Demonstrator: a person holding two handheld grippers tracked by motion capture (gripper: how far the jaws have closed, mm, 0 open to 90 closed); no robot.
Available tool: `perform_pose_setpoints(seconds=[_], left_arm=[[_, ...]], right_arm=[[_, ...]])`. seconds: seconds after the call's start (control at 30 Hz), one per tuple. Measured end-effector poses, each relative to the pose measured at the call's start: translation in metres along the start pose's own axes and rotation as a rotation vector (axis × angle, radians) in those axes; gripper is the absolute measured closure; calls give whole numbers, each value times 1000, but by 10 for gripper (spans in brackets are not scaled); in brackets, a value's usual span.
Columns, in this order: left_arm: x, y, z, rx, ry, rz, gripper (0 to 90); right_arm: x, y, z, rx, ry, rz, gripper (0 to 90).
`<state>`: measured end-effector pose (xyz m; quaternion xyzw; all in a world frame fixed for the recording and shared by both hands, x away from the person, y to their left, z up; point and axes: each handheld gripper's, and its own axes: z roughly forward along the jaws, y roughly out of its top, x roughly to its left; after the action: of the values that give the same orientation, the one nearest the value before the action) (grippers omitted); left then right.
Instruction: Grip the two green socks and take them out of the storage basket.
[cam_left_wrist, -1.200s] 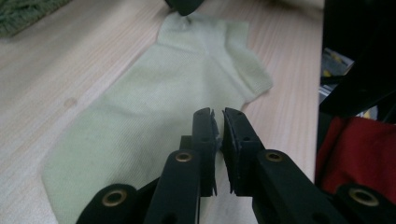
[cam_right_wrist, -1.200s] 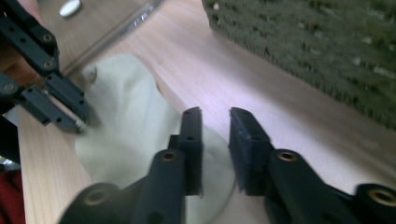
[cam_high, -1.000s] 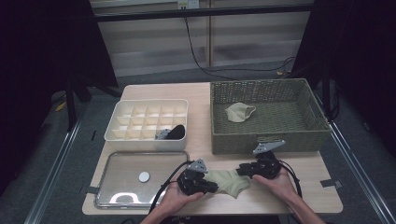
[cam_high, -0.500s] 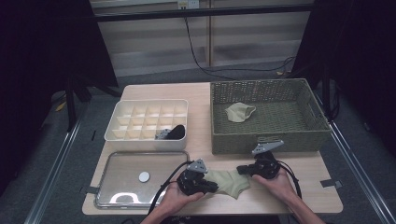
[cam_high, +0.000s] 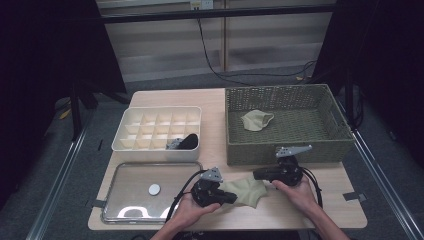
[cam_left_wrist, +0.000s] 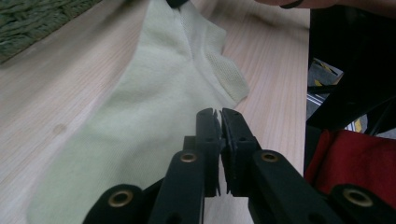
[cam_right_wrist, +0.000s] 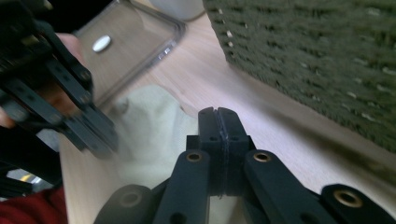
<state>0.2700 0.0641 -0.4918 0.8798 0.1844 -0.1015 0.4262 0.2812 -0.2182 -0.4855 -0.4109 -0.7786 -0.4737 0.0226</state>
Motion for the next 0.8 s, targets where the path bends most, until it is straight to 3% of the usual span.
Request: perform_pose_setpoints(seconds=[0.27,0.57,0.6,0.8], left_arm=[[0,4,14,14,-22,12,883],[5,9,20,24,27,2,891],[6,9,22,21,11,7,891],[7,10,26,27,27,-3,888]], right_arm=[[6,10,-2,-35,22,-6,900],[14,30,-14,-84,27,-32,900],[15,32,-15,-94,30,-30,900],[25,21,-7,-81,57,-25,900]])
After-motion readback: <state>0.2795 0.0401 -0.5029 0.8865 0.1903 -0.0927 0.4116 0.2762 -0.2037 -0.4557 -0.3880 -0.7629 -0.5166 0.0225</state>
